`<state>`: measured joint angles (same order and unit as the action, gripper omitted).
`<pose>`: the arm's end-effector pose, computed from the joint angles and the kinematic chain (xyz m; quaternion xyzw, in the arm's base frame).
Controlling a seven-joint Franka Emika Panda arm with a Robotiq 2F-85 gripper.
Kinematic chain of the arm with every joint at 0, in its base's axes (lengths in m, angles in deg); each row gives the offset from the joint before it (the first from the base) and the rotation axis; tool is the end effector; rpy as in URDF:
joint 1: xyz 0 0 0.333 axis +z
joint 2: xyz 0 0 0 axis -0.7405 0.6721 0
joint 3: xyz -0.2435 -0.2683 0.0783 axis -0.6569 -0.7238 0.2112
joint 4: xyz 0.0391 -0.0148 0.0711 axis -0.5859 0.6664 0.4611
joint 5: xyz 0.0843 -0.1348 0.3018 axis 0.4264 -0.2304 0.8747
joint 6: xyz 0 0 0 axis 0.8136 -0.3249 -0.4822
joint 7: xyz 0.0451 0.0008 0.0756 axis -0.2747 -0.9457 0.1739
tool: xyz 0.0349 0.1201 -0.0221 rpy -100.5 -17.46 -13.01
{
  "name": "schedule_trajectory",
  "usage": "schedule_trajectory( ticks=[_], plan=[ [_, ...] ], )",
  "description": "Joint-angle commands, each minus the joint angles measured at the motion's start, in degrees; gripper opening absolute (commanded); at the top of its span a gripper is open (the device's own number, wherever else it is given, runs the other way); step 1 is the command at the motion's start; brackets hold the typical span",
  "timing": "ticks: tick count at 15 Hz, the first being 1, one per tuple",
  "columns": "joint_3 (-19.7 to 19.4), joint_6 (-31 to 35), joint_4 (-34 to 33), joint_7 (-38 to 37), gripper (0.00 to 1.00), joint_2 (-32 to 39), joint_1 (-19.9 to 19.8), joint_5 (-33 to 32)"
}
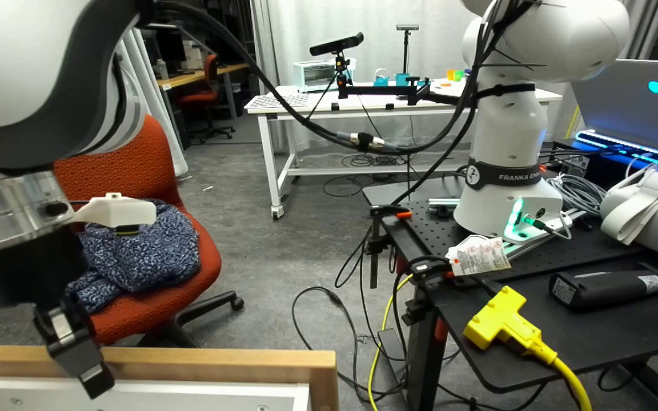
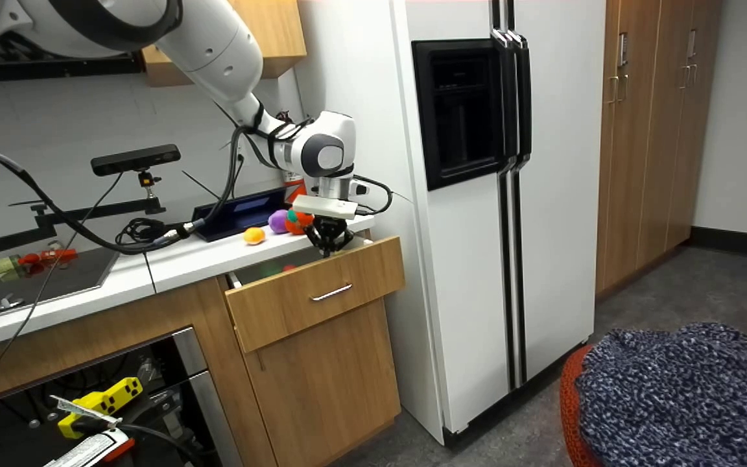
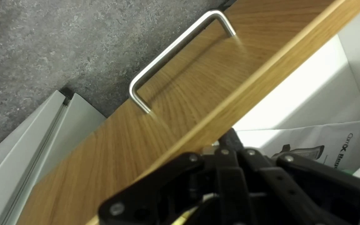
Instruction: Open the top drawer of the bottom cabinet.
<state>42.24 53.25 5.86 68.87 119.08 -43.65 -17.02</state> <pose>0.6574 0.1896 0.2704 -0.9413 -0.3119 0.0218 0.1274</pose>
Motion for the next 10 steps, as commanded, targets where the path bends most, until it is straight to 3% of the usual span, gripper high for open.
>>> schedule_trajectory(
  ticks=[1,10],
  plan=[
    [-1.7,-1.3,3.2,-3.2,0.00,-2.7,0.1,-1.4],
    [-6.3,-3.4,17.4,-14.7,0.00,-13.3,1.5,-5.2]
  ],
)
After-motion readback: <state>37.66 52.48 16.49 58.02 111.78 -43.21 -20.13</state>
